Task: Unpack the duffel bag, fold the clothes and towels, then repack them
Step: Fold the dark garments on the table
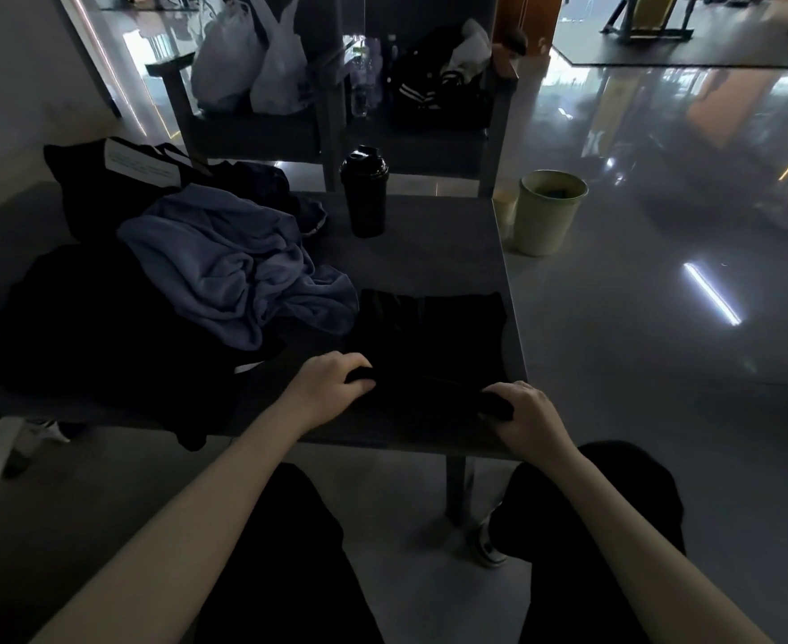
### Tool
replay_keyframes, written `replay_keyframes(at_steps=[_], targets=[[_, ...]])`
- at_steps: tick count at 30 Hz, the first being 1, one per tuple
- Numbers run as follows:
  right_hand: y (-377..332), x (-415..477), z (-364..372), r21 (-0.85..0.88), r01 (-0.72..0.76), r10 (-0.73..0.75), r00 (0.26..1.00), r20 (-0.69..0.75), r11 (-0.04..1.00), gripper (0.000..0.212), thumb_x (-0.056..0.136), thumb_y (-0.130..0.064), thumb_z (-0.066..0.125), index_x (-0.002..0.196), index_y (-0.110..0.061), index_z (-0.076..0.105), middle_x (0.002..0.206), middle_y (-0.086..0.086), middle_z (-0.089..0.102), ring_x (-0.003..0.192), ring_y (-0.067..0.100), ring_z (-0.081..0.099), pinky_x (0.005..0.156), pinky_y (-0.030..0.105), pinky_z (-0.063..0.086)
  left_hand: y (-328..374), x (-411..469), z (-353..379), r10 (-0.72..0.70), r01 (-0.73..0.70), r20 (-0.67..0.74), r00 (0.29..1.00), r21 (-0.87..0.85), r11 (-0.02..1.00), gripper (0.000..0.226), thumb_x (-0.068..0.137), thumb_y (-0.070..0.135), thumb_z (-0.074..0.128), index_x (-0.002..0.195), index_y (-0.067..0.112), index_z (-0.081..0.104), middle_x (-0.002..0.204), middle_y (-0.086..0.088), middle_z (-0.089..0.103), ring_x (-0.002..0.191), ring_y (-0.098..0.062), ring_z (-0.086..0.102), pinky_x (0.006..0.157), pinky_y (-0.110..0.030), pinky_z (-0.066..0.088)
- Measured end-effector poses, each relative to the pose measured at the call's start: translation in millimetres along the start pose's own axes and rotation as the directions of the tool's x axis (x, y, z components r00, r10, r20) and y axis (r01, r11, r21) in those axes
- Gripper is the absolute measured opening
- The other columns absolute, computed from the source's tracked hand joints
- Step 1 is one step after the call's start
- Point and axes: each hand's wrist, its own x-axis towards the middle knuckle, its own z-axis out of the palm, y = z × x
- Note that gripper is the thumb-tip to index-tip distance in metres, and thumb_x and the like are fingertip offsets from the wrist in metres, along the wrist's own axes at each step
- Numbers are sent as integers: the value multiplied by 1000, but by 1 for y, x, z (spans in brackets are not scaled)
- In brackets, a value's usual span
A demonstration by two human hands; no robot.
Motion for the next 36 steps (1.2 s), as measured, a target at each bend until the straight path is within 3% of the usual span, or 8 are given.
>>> replay_keyframes(at_steps=[5, 11, 17, 20, 23, 26, 30, 36], targets=[[-6, 19, -6, 268, -167, 191, 979, -65, 949, 13, 79, -12, 75, 89, -9, 69, 74, -5, 64, 70, 8, 59, 64, 11, 42, 4, 15, -11, -71, 69, 4, 997, -273, 959, 20, 90, 30, 63, 108, 21, 65, 101, 8, 65, 98, -9, 60, 83, -24, 46], [-10, 58, -5, 447, -212, 295, 947, -125, 869, 9, 89, -14, 64, 81, -18, 60, 70, -4, 60, 59, -8, 53, 60, 16, 40, 3, 47, -21, -111, 86, -33, 993, -429, 899, 15, 91, 23, 62, 105, 20, 65, 99, 10, 62, 101, -9, 58, 89, -25, 47], [-10, 95, 6, 490, -273, 389, 909, -151, 828, 10, 94, -16, 55, 97, -11, 63, 74, -1, 62, 66, 11, 54, 62, 22, 41, -4, 70, -30, -163, 190, 102, 981, -644, 741, 41, 88, 37, 62, 128, 28, 53, 120, 5, 54, 118, -14, 50, 101, -29, 41], [-7, 108, 11, 505, -315, 430, 894, -126, 803, 15, 96, -16, 53, 101, -8, 63, 82, 6, 64, 72, 14, 56, 59, 17, 40, -14, 69, -25, -131, 256, 235, 963, -650, 715, 59, 83, 42, 67, 136, 30, 45, 132, 10, 47, 123, -8, 43, 103, -25, 36], [-2, 114, 18, 528, -355, 475, 873, -109, 772, 16, 96, -17, 51, 101, -7, 63, 82, 5, 62, 73, 14, 55, 60, 20, 38, -20, 68, -13, -132, 306, 303, 944, -652, 694, 57, 77, 34, 74, 127, 26, 48, 120, 13, 57, 113, -2, 53, 90, -14, 42], [1, 118, 19, 543, -399, 520, 850, -83, 739, 15, 97, -20, 49, 92, -11, 60, 77, 6, 59, 65, 13, 51, 48, 11, 36, -20, 74, -3, -149, 215, 160, 976, -585, 782, 45, 82, 21, 73, 122, 23, 53, 112, 15, 61, 103, 4, 56, 88, -13, 46], [3, 124, 15, 500, -387, 508, 852, -128, 775, 18, 96, -23, 53, 89, -10, 62, 75, 3, 60, 65, 13, 53, 51, 14, 37, -16, 89, 1, -185, 171, 13, 983, -453, 875, 35, 92, 29, 59, 125, 19, 54, 119, 4, 62, 111, -11, 57, 98, -32, 45], [4, 148, 6, 252, -352, 404, 894, -194, 901, 26, 93, -32, 55, 85, -9, 62, 78, 7, 65, 76, 24, 60, 68, 37, 46, -14, 99, 9, -416, 364, 10, 909, -506, 782, 49, 95, 47, 46, 124, 9, 53, 120, -4, 58, 116, -22, 53, 94, -34, 42]])
